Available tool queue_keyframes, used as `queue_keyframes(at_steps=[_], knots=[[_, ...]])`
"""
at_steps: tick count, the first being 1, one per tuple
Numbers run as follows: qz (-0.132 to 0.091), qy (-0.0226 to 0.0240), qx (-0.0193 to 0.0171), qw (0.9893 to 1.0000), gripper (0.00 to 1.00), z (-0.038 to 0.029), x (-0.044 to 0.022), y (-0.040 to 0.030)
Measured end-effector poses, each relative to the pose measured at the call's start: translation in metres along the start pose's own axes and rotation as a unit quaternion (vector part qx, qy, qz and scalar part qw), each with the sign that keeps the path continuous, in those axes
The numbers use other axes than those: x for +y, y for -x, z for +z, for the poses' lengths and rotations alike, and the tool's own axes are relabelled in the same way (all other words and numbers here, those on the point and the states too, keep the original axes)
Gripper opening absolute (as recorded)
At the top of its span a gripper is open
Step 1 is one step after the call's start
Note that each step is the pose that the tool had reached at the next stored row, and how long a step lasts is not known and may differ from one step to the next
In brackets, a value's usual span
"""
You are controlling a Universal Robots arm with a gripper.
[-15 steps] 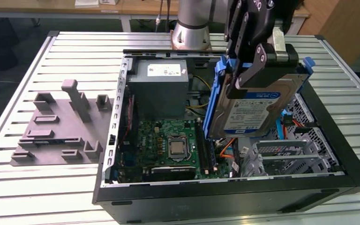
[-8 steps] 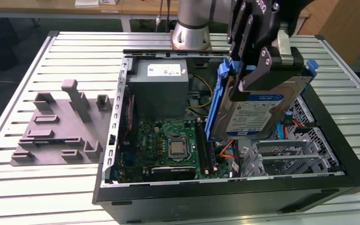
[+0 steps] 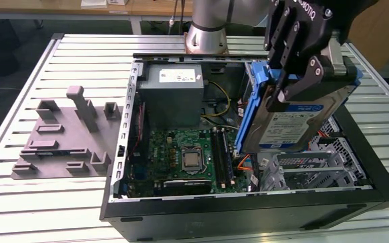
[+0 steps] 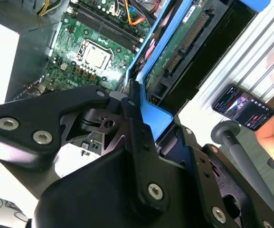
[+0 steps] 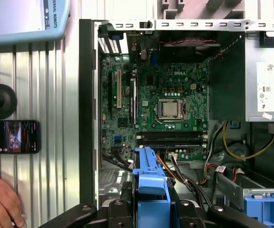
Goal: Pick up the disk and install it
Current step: 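Insert the disk into the insertion slot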
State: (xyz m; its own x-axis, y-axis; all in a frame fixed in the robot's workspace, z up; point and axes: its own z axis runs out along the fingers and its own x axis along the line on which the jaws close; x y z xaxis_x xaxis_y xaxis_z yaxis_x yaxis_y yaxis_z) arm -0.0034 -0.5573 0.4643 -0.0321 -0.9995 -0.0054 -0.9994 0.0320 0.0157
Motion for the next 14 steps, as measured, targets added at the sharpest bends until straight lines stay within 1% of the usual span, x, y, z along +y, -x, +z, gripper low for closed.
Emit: queue_keyframes(at_steps=[4, 6, 8, 11, 14], knots=[[0.0, 0.0, 0.0, 1.0, 0.36, 0.0007, -0.0011, -0.0063], [0.0, 0.0, -0.0001, 1.0, 0.36, 0.001, -0.003, -0.0075], [0.0, 0.0, 0.0, 1.0, 0.36, 0.0011, -0.008, -0.0079], [0.0, 0.0005, 0.0, 1.0, 0.36, 0.0013, -0.0172, -0.0084], [0.0, 0.0005, 0.0, 1.0, 0.36, 0.0018, -0.0224, -0.0095]])
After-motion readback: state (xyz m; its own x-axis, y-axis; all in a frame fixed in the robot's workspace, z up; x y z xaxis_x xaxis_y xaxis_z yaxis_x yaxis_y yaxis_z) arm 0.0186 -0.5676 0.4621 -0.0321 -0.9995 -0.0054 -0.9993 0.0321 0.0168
